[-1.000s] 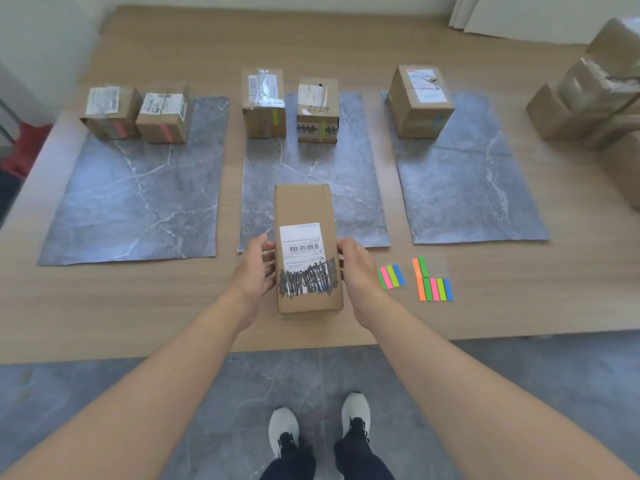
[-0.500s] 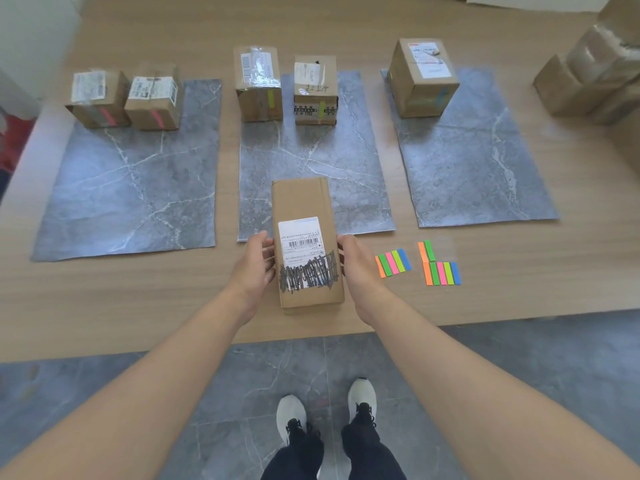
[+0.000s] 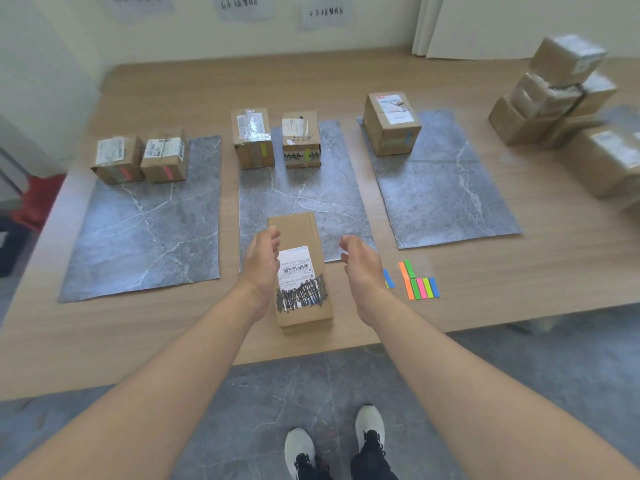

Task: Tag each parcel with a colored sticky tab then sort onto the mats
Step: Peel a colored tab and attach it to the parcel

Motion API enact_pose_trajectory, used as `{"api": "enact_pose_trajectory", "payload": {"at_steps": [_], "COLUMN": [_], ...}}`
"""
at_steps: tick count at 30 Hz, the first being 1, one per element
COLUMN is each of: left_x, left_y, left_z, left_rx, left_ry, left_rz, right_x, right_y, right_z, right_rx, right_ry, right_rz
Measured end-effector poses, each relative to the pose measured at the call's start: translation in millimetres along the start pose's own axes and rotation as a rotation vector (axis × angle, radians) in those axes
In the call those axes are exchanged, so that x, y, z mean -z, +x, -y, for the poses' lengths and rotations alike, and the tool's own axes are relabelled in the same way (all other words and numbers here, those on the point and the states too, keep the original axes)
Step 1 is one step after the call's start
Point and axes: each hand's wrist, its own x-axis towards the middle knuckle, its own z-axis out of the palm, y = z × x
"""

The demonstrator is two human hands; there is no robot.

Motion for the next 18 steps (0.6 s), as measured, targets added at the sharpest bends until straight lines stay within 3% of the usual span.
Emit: {"api": "enact_pose_trajectory", "payload": {"at_steps": [12, 18], "left_x": [-77.8, -138.1], "left_y": [-18.5, -10.1], "left_z": [7.8, 31.1], "left_rx": [0.029, 0.111], "left_ry": [0.064, 0.027], "left_rz": [0.13, 0.117], "right_x": [81.4, 133.0], "right_y": [-1.1, 30.8], "right_z": [8.5, -6.2], "right_rx": [0.038, -0.005], "right_ry": [0.067, 0.032], "right_rz": [-0.092, -0.081]}}
